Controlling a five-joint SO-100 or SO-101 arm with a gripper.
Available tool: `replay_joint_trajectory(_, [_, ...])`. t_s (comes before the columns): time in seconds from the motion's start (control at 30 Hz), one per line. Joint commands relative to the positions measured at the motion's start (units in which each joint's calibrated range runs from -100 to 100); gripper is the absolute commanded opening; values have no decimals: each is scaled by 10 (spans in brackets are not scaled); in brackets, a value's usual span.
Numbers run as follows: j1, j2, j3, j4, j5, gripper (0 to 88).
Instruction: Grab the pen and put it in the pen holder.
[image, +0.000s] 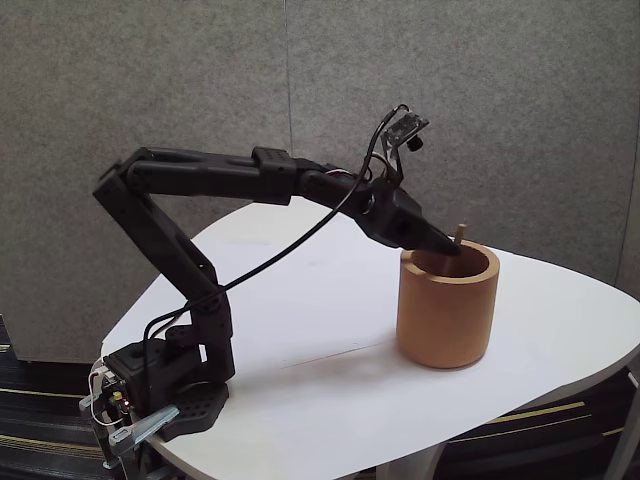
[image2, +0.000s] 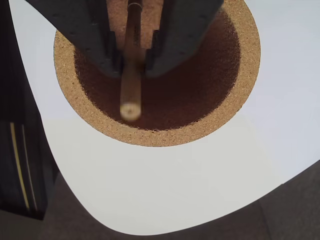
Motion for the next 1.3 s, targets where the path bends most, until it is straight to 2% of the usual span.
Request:
replay_joint_trajectory(0.0, [-3, -16, -6, -8, 2, 160])
replay_joint_trajectory(0.07, [-3, -16, -8, -8, 3, 187])
replay_joint_trajectory(0.33, [-3, -16, -16, -8, 3, 190])
replay_joint_trajectory(0.6, [-9, -16, -140, -5, 0, 189])
replay_joint_trajectory(0.93, [-126, -20, -301, 0, -5, 185])
replay_joint_trajectory(1.0, [-160, -48, -299, 0, -33, 185])
replay_joint_trajectory(1.17, [-233, -155, -236, 2, -141, 185])
replay_joint_trajectory(1.27, [-251, -214, -162, 2, -190, 185])
